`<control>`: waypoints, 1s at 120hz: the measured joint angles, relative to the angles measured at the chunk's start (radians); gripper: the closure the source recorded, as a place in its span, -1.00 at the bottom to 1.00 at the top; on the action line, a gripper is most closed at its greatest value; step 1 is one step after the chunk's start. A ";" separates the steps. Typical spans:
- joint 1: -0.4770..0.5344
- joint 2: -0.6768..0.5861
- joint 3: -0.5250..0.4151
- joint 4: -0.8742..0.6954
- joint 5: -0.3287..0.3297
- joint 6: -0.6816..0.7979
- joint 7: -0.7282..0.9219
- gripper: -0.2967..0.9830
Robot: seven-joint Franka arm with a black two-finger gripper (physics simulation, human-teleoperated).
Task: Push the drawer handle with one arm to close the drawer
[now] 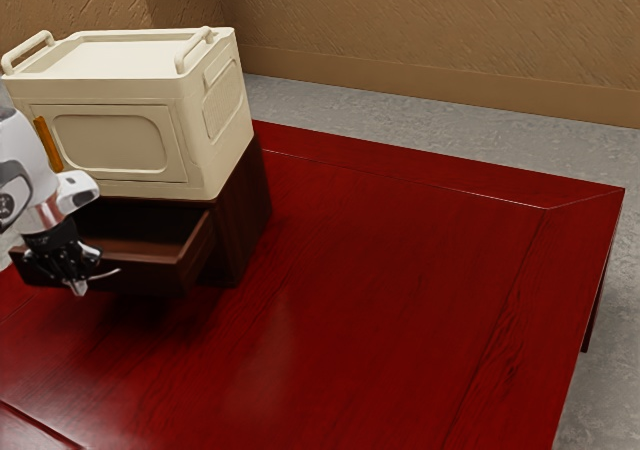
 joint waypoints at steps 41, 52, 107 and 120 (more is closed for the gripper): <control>-0.017 0.078 0.011 0.069 0.000 0.024 -0.015 0.69; -0.020 0.096 0.018 0.085 0.001 0.033 -0.018 0.69; -0.053 0.225 0.043 0.193 -0.002 0.093 -0.025 0.69; -0.054 0.258 0.043 0.220 -0.008 0.101 -0.026 0.69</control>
